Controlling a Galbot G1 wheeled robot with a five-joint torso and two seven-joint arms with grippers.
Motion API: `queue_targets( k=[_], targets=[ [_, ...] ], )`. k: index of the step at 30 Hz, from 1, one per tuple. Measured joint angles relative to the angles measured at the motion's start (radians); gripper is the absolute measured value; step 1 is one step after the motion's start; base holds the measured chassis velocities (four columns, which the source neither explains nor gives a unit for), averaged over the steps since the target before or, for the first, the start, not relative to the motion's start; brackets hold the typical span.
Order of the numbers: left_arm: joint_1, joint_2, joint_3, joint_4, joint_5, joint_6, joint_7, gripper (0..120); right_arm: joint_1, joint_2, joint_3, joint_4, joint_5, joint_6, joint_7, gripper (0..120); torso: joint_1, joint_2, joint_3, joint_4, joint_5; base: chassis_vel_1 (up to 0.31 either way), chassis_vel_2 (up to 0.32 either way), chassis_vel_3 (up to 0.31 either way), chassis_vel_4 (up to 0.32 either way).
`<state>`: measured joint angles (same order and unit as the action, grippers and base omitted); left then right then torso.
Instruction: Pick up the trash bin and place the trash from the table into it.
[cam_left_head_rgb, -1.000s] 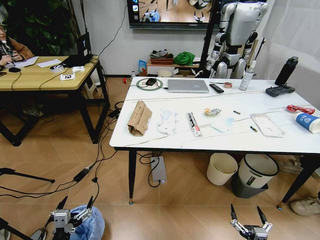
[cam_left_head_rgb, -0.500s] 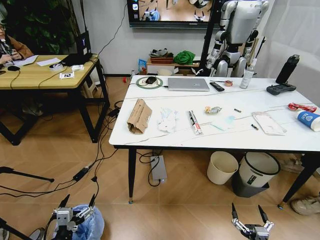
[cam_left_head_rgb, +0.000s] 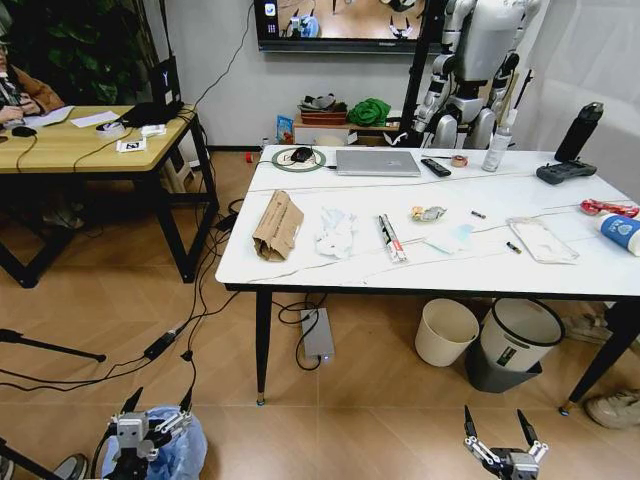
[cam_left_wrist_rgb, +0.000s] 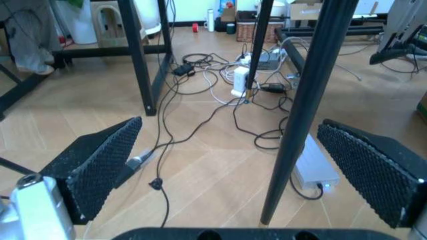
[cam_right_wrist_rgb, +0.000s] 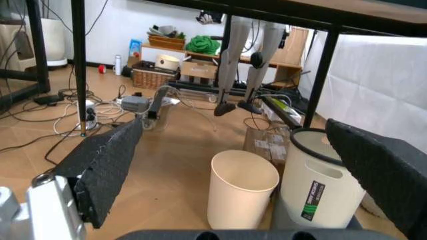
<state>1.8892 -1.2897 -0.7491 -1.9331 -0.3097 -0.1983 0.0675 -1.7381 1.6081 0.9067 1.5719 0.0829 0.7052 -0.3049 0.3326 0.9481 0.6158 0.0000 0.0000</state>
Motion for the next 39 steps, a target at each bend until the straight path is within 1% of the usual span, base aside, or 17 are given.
queue_targets(
  k=[8, 9, 15, 19, 21, 23, 29, 39],
  targets=[
    [0.001, 0.000, 0.000, -0.001, 0.005, 0.004, 0.000, 100, 0.001, 0.000, 0.000, -0.001, 0.000, -0.001, 0.000, 100, -0.017, -0.039, -0.022, 0.0000, 0.0000, 0.000, 0.000, 0.000, 0.000],
    [0.001, 0.000, 0.000, -0.001, 0.005, 0.004, 0.000, 100, 0.001, 0.000, 0.000, -0.001, 0.000, -0.001, 0.000, 100, -0.017, -0.039, -0.022, 0.0000, 0.0000, 0.000, 0.000, 0.000, 0.000],
    [0.001, -0.001, 0.001, -0.001, 0.007, 0.006, 0.000, 100, 0.002, 0.000, 0.000, -0.006, 0.000, -0.001, 0.000, 100, -0.032, -0.075, -0.043, 0.0000, 0.0000, 0.000, 0.000, 0.000, 0.000],
    [0.000, -0.002, 0.001, 0.000, 0.007, 0.007, 0.000, 100, 0.002, 0.000, 0.000, -0.007, 0.000, -0.001, 0.000, 100, -0.037, -0.088, -0.051, 0.0000, 0.0000, 0.000, 0.000, 0.000, 0.000],
    [-0.001, -0.002, 0.004, 0.002, 0.007, 0.007, 0.000, 100, 0.003, 0.000, 0.000, -0.008, 0.000, -0.001, 0.000, 100, -0.044, -0.103, -0.059, 0.0000, -0.0001, 0.000, 0.000, 0.000, 0.000],
    [-0.001, -0.002, 0.004, 0.002, 0.007, 0.007, -0.001, 100, 0.003, 0.000, 0.000, -0.009, 0.000, -0.001, 0.000, 100, -0.045, -0.107, -0.062, 0.0000, 0.0000, 0.000, 0.000, 0.000, 0.000],
    [-0.005, -0.002, 0.006, 0.004, 0.009, 0.011, -0.001, 100, 0.007, 0.000, -0.001, -0.021, 0.000, 0.000, 0.000, 100, -0.060, -0.140, -0.079, 0.0000, 0.0000, 0.000, 0.000, 0.000, 0.000],
    [-0.012, -0.004, 0.011, 0.006, 0.013, 0.017, -0.003, 100, 0.013, 0.000, -0.002, -0.024, 0.000, -0.003, 0.000, 100, -0.076, -0.180, -0.104, 0.0000, 0.0000, 0.000, 0.000, 0.000, 0.000]
  ],
)
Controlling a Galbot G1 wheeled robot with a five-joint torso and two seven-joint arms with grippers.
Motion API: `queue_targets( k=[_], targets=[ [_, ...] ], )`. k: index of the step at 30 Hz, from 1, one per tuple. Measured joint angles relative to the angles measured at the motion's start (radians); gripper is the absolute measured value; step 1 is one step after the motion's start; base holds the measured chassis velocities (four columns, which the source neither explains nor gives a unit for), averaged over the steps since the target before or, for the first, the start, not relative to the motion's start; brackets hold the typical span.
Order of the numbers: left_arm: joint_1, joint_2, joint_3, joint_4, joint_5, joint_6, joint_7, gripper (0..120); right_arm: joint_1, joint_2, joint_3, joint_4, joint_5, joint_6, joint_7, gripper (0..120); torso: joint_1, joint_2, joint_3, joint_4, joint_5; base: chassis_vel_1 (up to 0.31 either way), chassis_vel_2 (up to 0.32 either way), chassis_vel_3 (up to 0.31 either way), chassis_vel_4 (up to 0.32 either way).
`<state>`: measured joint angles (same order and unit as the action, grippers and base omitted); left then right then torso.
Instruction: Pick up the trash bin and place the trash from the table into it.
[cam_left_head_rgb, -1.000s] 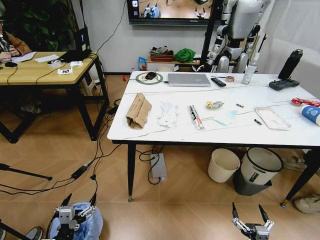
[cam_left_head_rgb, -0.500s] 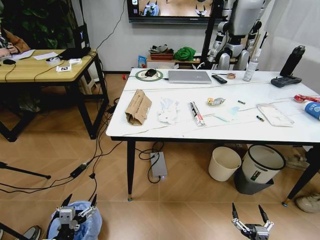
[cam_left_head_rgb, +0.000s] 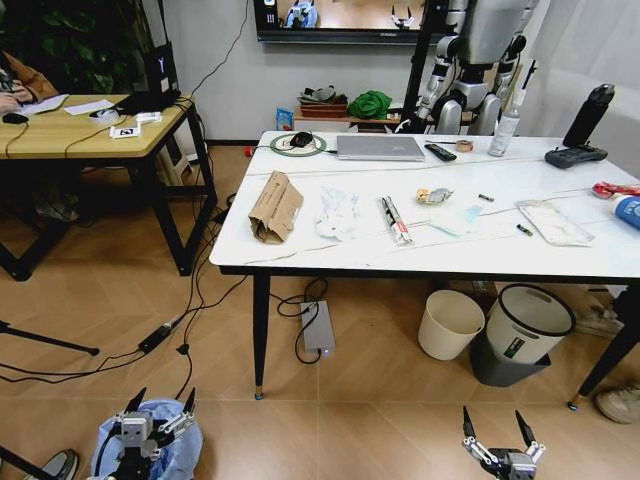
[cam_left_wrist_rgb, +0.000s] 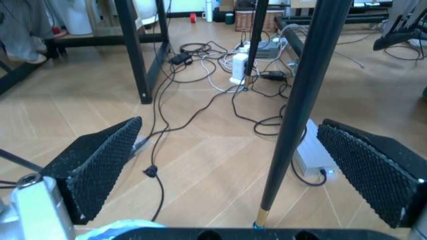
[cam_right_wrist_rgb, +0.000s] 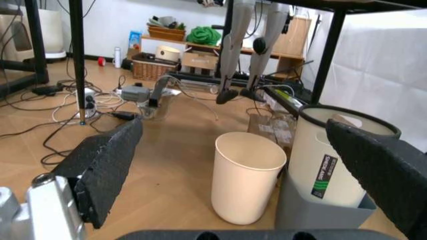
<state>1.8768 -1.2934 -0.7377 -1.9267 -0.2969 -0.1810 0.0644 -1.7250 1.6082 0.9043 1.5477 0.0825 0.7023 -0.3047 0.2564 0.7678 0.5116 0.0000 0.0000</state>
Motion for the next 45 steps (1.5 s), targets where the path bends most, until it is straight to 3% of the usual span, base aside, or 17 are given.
queue_targets(
  k=[45],
  targets=[
    [-0.002, -0.005, 0.005, 0.010, 0.008, 0.002, -0.002, 100, 0.000, 0.000, -0.001, -0.009, 0.000, 0.004, 0.000, 100, -0.079, -0.198, -0.119, 0.0000, 0.0000, 0.000, 0.000, 0.000, 0.000]
  ],
)
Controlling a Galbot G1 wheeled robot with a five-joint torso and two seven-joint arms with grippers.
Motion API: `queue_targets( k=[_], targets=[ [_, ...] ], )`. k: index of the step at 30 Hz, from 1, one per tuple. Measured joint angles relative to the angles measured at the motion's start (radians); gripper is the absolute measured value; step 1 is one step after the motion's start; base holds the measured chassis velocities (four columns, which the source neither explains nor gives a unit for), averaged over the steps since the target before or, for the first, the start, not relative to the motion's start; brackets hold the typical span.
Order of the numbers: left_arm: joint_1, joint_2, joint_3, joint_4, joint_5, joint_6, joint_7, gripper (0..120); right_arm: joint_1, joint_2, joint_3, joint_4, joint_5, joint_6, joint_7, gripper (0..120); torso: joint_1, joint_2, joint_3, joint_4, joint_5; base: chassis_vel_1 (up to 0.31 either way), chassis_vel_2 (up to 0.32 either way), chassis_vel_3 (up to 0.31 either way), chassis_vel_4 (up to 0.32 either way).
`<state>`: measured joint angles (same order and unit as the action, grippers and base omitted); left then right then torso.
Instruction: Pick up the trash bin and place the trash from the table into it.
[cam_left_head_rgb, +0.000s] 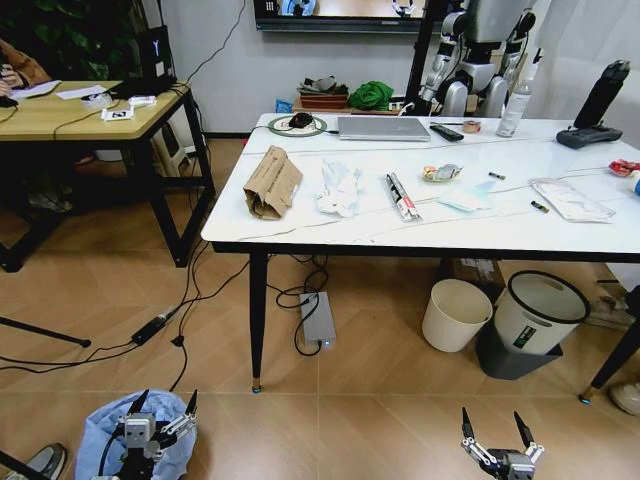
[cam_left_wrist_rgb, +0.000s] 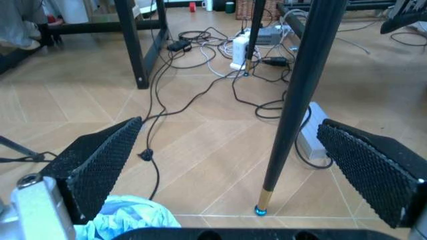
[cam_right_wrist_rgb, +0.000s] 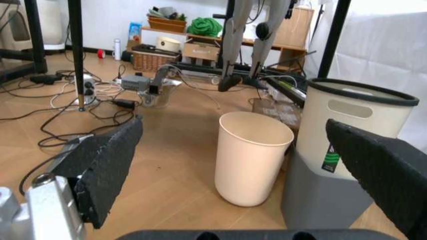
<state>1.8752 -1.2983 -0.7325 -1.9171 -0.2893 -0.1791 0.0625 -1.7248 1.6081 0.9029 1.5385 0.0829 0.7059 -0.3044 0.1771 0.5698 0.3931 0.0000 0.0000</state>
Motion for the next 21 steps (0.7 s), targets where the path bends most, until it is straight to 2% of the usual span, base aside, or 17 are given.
queue_targets(
  k=[21],
  targets=[
    [-0.004, 0.001, 0.001, 0.007, 0.001, -0.001, 0.000, 100, 0.000, 0.000, 0.000, -0.004, -0.001, 0.002, -0.001, 100, -0.032, -0.085, -0.053, 0.0000, 0.0000, 0.000, 0.000, 0.000, 0.000]
  ],
)
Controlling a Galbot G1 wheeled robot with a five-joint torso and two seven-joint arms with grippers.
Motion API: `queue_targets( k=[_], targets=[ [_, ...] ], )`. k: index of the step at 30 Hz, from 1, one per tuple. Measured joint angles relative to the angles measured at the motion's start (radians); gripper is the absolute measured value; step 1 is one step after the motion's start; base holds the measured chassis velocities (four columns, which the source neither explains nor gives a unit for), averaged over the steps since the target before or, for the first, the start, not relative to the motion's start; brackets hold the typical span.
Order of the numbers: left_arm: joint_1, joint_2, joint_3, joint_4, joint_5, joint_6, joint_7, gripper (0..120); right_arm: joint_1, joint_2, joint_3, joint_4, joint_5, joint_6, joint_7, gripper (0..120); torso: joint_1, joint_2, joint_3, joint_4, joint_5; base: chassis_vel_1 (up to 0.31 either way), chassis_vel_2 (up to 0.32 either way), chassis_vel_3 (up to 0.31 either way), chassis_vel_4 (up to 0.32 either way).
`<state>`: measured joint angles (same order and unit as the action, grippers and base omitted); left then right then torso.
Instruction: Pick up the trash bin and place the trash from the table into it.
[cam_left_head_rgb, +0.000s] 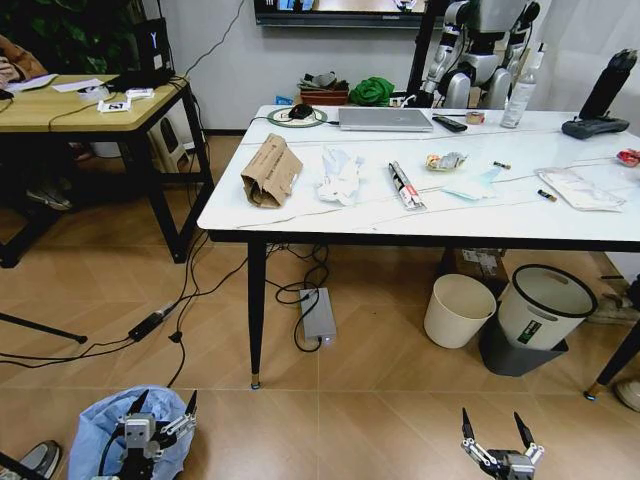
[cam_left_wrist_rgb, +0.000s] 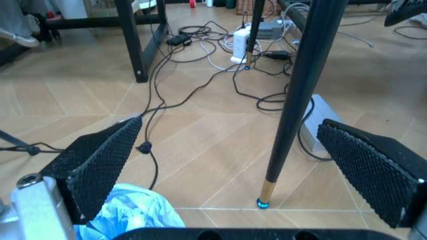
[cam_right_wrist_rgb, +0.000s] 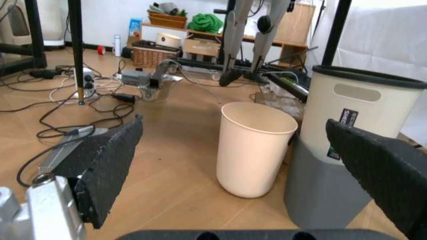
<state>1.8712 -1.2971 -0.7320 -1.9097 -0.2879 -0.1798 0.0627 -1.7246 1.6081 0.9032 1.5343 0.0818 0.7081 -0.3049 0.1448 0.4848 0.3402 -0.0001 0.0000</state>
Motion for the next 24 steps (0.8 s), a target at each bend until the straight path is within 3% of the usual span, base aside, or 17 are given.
queue_targets(
  k=[24],
  targets=[
    [-0.003, -0.002, 0.002, 0.005, 0.007, 0.000, 0.000, 100, 0.003, 0.000, -0.001, -0.004, -0.002, 0.000, 0.000, 100, -0.035, -0.095, -0.061, 0.0000, 0.0000, 0.000, 0.000, 0.000, 0.000]
  ],
)
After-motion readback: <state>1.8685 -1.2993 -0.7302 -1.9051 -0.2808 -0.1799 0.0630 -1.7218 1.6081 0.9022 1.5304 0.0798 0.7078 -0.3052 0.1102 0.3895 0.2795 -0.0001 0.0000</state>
